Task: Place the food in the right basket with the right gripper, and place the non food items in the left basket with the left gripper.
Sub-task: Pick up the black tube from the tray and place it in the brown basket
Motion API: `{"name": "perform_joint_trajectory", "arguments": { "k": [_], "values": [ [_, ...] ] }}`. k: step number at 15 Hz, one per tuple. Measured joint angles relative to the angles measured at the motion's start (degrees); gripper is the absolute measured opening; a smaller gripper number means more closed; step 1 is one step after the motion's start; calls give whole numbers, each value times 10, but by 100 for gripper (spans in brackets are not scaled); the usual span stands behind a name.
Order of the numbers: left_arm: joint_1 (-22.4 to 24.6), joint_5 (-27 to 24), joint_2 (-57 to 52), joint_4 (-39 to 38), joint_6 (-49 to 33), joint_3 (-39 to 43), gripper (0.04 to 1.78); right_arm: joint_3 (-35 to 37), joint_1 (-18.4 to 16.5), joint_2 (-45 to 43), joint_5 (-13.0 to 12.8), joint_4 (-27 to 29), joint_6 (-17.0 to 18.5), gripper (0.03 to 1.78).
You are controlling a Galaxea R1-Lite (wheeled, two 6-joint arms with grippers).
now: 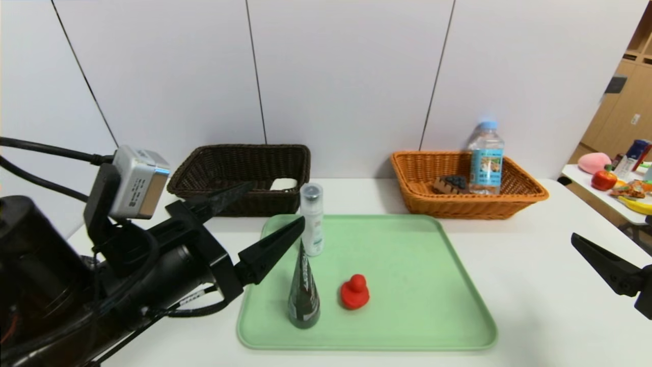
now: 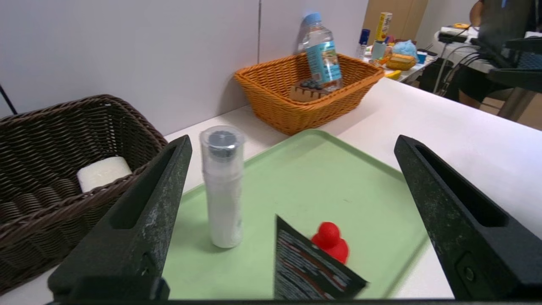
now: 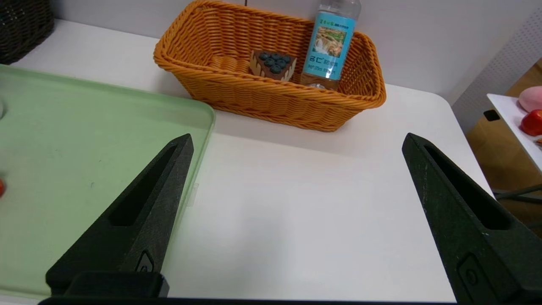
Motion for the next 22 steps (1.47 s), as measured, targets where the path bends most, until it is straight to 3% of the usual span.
{"name": "perform_joint_trajectory", "arguments": {
  "k": [6, 12, 19, 22],
  "values": [
    [-50, 48, -74, 53, 54, 50, 169, 22, -1, -12, 0, 0, -1, 170],
    [-90, -50, -80, 61, 62, 94, 169, 31, -1, -21, 0, 0, 0, 170],
    [-90, -44, -10, 55, 60, 98, 169, 32, -4, -24, 1, 0, 0, 170],
    [-89, -25, 25, 16, 62, 96, 169, 32, -4, -24, 3, 0, 0, 170]
  ]
}}
